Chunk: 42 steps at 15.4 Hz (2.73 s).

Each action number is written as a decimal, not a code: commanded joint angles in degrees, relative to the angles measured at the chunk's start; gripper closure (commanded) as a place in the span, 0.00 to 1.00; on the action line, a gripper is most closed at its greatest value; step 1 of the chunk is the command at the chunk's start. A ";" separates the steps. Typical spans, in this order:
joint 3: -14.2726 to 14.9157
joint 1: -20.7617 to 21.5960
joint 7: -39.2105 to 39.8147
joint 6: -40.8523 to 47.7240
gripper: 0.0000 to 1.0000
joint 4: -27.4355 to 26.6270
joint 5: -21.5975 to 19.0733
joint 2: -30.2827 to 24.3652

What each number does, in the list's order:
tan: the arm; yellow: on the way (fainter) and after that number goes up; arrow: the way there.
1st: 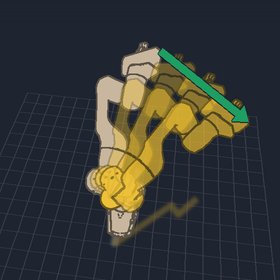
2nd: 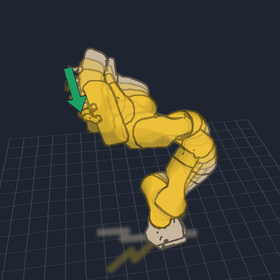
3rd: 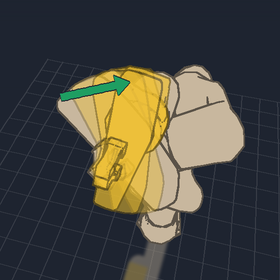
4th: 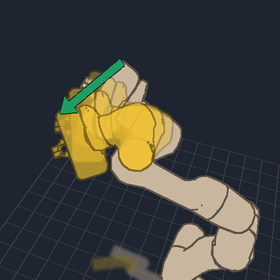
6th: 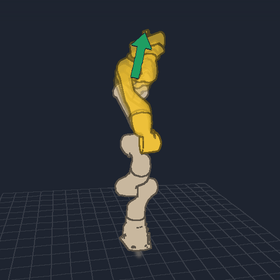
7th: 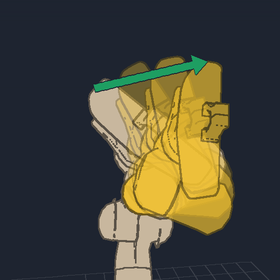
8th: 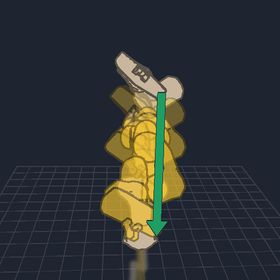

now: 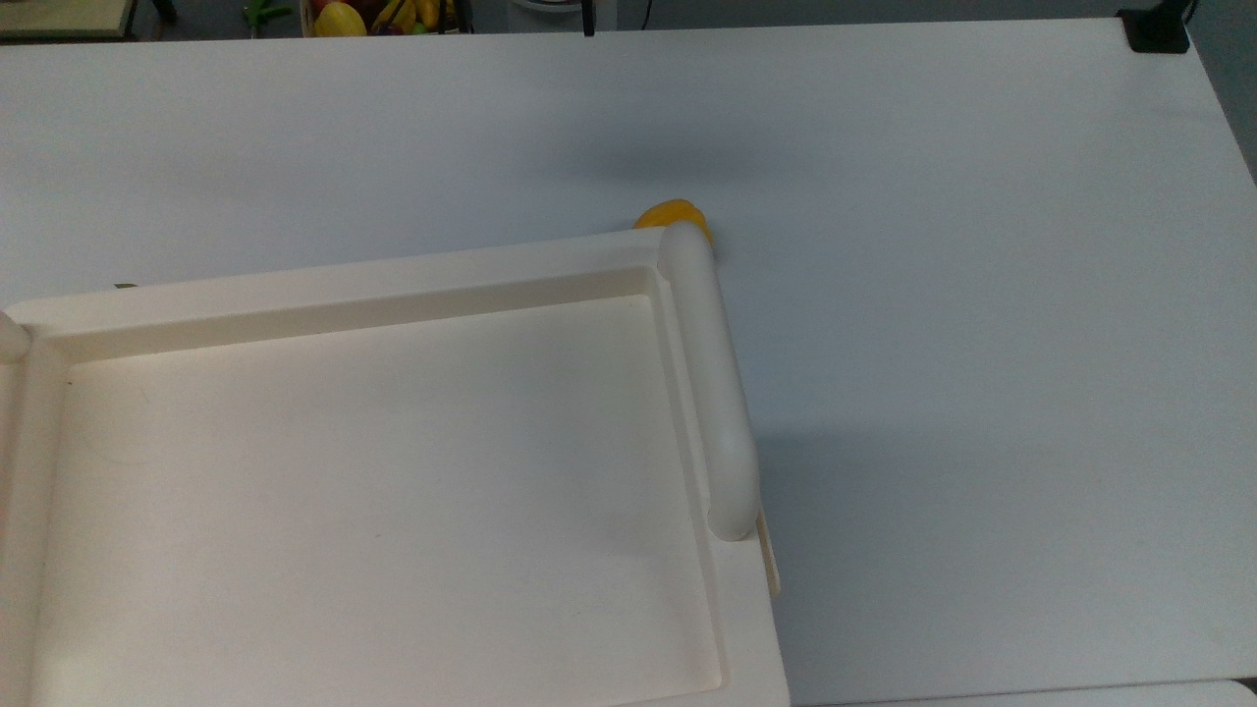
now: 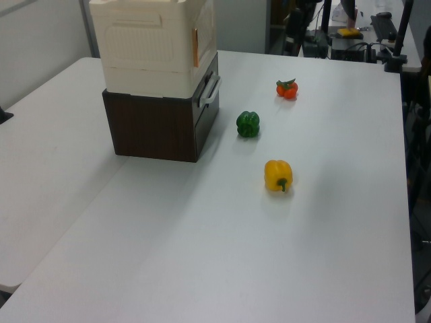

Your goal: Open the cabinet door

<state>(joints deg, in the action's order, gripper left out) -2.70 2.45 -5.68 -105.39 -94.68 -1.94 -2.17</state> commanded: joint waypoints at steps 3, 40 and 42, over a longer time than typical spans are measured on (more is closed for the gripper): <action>0.15 0.45 0.40 -24.21 0.00 2.13 -0.35 7.87; -3.63 -0.34 2.25 -59.05 0.93 1.62 7.74 17.91; -3.63 -0.87 1.99 -58.27 0.93 0.04 7.30 16.42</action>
<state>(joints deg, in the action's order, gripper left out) -6.35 2.98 -3.62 -163.05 -91.47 5.63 16.53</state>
